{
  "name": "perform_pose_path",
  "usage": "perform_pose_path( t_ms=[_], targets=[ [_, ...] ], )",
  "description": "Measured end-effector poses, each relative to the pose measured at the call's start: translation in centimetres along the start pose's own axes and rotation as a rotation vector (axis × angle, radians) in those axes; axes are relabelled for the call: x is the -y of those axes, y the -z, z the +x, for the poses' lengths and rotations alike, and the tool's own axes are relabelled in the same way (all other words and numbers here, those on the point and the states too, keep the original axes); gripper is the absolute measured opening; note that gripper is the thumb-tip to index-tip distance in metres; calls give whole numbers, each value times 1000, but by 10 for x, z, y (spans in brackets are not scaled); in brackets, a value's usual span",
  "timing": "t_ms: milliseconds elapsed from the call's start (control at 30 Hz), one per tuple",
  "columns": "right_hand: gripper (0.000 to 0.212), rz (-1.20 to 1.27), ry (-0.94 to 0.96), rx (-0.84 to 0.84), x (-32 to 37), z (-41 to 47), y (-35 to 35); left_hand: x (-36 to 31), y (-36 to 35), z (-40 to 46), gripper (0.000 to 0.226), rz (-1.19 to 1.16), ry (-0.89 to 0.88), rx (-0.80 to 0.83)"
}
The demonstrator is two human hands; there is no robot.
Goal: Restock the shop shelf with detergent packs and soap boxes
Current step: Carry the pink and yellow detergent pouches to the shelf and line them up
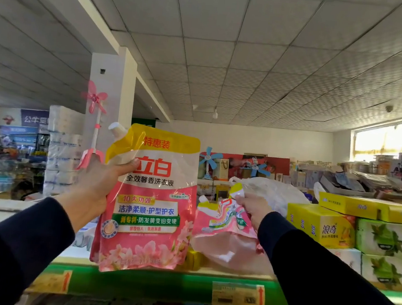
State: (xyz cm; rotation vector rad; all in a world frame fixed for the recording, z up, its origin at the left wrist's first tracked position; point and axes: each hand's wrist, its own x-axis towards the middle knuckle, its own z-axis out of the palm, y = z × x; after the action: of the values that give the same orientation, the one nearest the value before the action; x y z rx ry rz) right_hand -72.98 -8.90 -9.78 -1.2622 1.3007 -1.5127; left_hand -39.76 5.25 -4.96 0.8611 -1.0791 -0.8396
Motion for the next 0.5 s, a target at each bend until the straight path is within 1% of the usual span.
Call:
perform_pose_path(
  t_ms=[100,167,233,300,333,367,467,500],
  targets=[
    [21,256,127,26,40,-1,-2,-2,-1,-2,66,0,1,-11],
    [9,398,248,37,68,-7,-3,-2,0,-2,61,-1,-8,-13],
    [10,484,389,24,90,-13,-6,-1,2,-2,53,6,-10,-10],
    [15,535,481,64,98,-21,-5,0,4,-4,37,8,-13,5],
    [17,550,493,100,95,-25,-2,0,5,-5,31,5,-21,14],
    [17,554,484,123,88,-27,3,1,6,-7,31,1,-32,17],
    [18,570,413,113,54,-29,22,0,6,-10,46,-4,-52,-1],
    [17,595,386,95,43,-29,28,-1,5,-12,47,-3,-51,-6]
  ],
)
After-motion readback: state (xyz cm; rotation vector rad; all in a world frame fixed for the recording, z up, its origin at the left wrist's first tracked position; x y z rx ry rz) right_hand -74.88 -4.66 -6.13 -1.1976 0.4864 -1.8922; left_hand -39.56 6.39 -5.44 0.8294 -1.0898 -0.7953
